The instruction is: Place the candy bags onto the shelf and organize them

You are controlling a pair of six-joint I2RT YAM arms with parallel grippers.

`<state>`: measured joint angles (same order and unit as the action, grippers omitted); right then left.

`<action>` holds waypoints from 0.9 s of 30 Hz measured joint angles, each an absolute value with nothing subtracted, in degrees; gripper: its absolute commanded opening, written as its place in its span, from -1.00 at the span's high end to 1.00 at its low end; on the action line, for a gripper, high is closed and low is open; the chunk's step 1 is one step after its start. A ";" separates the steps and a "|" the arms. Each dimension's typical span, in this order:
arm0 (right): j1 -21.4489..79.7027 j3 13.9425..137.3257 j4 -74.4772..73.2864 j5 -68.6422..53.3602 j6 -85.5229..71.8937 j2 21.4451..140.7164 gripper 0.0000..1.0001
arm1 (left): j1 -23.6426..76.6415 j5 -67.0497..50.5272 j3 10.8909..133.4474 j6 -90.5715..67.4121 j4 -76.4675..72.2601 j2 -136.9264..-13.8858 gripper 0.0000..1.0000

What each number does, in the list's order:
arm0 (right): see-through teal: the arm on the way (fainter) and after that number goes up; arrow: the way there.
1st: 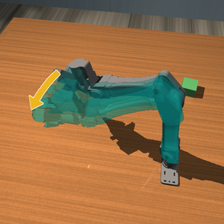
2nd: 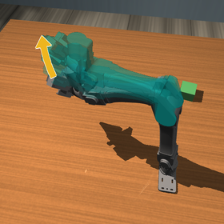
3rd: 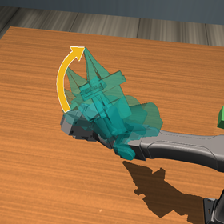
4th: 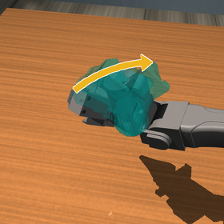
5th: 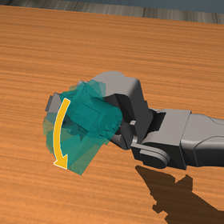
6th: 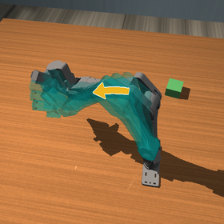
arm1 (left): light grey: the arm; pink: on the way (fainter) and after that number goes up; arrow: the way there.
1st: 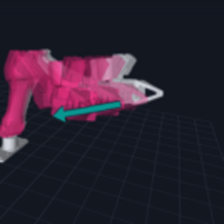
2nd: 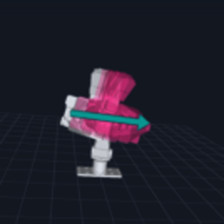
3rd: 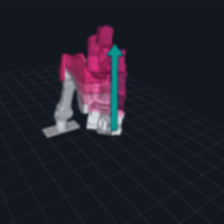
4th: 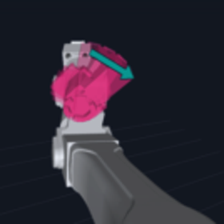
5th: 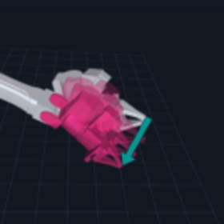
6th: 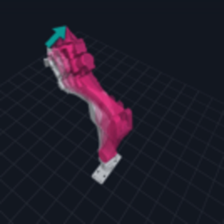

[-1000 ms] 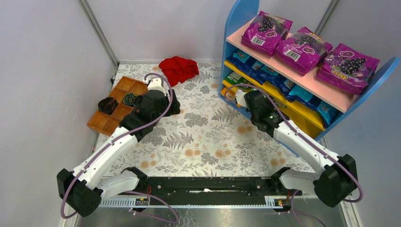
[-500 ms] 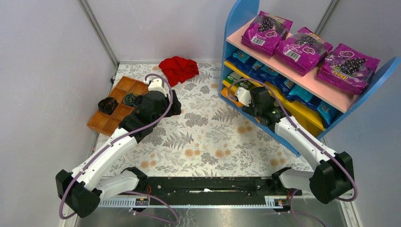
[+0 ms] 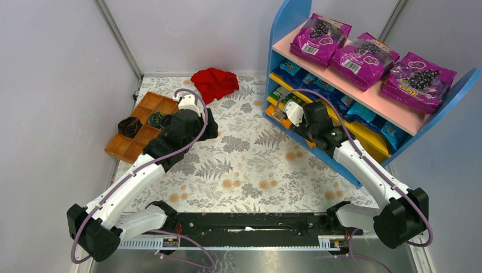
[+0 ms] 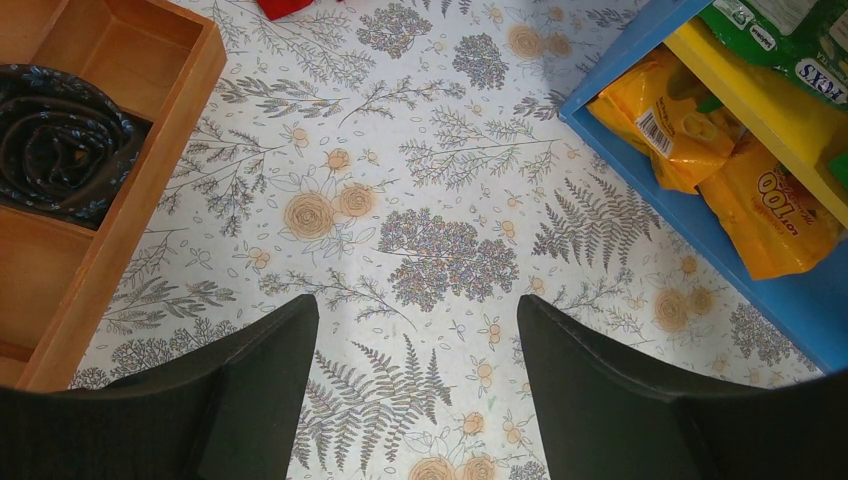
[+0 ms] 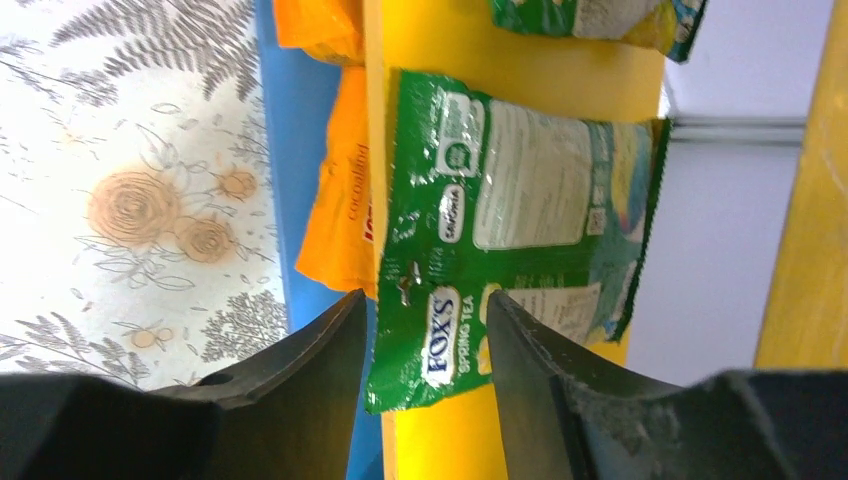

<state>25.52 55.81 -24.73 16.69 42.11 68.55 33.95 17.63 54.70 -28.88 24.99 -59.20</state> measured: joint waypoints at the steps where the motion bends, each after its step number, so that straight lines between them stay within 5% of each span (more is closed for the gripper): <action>1: 25.50 56.14 -24.95 16.01 41.67 68.86 -0.18 | 33.95 17.63 54.70 -28.86 24.99 -59.20 -0.55; 13: 25.50 56.40 -26.70 16.91 40.23 70.83 0.00 | 33.98 17.58 54.39 -28.88 24.95 -59.20 -0.56; 27: 25.52 57.41 -28.08 22.24 40.75 74.43 0.88 | 33.95 17.21 53.87 -28.91 24.95 -59.20 -0.57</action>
